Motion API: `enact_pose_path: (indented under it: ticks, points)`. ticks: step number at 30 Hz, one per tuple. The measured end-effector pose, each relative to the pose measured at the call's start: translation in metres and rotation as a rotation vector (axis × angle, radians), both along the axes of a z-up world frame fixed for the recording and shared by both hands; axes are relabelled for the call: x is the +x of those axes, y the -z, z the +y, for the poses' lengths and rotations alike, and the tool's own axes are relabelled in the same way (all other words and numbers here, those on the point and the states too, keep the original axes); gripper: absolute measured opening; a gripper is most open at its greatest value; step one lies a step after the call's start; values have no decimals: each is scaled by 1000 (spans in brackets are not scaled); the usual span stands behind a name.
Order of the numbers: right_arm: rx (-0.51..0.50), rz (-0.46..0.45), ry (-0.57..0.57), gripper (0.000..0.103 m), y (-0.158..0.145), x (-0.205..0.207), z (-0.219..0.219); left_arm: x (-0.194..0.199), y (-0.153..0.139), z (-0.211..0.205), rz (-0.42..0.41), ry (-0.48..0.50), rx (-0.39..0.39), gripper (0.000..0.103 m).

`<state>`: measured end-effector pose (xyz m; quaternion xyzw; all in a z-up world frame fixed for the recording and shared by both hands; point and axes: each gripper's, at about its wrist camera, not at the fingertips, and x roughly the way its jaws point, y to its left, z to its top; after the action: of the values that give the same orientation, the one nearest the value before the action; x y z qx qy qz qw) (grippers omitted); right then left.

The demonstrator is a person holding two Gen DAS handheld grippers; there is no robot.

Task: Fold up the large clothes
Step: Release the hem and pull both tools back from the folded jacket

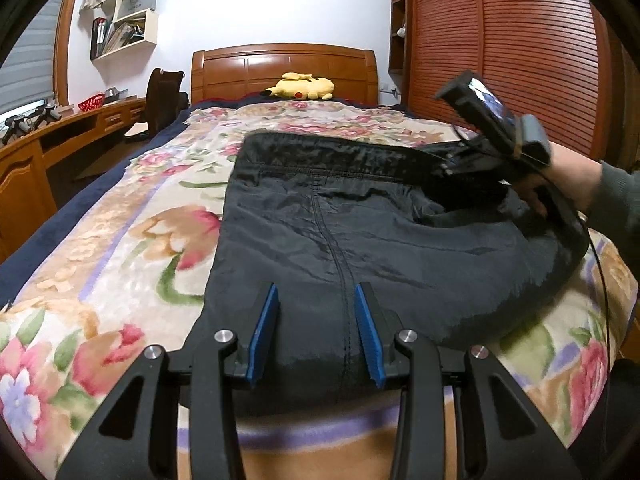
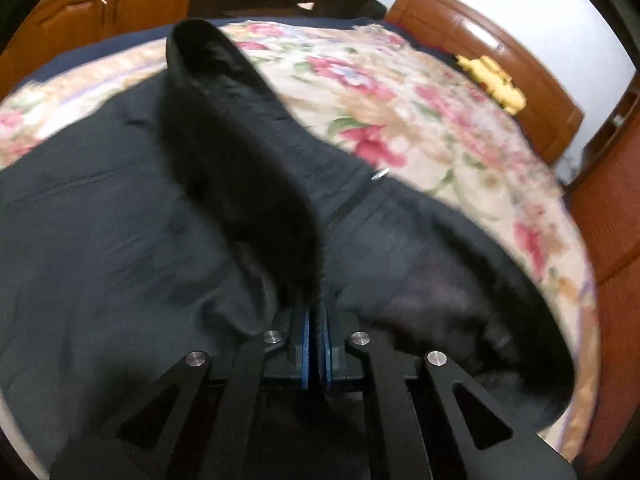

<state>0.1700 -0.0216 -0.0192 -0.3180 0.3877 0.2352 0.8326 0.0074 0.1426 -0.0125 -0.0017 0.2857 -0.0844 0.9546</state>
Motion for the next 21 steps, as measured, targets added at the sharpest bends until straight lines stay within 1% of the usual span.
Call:
enact_pose_path:
  ticks: [4,7,11,12,13,14,15,16,18,21]
  points:
    - [10,-74,43,1,-8,37,12,4,0,2,1,-2,-7,38]
    - [-7,-117,56,1,-9,59,27,5,2,3,3,-2,-8,38]
    - [-26,-164,68,1,-8,77,40,5,2,5,3,1,-10,38]
    - [-32,-168,86,4,-5,83,40,5,3,6,4,2,-12,39]
    - [-35,-162,97,16,-4,85,41,4,3,7,5,1,-12,39]
    - [-42,-160,117,25,-3,88,39,4,3,7,4,-2,-9,39]
    - [-34,-154,137,44,-5,91,34,4,3,7,3,-4,-9,39]
    - [-9,-148,148,56,-8,91,29,5,2,8,3,-6,-10,39]
    - [46,-155,177,64,-22,91,12,4,1,9,1,-8,-12,39]
    - [82,-184,223,68,-39,89,-14,2,2,8,-2,-10,-10,39]
